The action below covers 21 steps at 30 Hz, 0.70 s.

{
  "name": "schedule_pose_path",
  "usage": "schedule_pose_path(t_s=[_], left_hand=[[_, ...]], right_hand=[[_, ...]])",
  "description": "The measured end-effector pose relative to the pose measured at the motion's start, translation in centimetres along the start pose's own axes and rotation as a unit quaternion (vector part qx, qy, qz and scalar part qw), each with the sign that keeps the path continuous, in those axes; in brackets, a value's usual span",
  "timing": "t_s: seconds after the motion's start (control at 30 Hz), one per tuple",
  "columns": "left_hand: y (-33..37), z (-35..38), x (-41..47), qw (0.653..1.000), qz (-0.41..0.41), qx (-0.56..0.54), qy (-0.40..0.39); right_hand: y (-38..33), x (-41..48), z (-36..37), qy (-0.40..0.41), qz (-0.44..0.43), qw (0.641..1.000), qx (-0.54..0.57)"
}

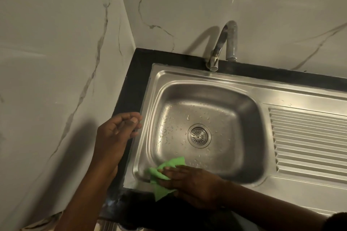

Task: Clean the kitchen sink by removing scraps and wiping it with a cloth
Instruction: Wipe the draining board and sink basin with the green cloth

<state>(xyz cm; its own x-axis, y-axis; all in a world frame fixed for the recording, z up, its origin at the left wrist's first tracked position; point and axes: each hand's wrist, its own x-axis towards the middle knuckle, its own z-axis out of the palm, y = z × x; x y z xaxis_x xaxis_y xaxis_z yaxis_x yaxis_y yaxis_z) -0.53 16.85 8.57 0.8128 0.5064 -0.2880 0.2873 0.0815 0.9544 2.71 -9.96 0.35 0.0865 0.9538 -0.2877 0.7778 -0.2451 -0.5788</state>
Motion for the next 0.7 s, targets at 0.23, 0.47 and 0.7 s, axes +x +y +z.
schedule_pose_path(t_s=[0.23, 0.47, 0.7], left_hand=[[-0.3, 0.7, 0.8, 1.0, -0.003, 0.012, -0.001], [0.1, 1.2, 1.3, 1.0, -0.002, 0.01, 0.01], [0.6, 0.4, 0.9, 0.999, -0.001, -0.001, 0.033]], right_hand=[[-0.7, 6.2, 1.7, 0.029, -0.01, 0.996, -0.083], [-0.9, 11.0, 0.0, 0.165, 0.067, 0.984, -0.007], [7.4, 17.2, -9.3, 0.256, 0.28, 0.924, 0.042]])
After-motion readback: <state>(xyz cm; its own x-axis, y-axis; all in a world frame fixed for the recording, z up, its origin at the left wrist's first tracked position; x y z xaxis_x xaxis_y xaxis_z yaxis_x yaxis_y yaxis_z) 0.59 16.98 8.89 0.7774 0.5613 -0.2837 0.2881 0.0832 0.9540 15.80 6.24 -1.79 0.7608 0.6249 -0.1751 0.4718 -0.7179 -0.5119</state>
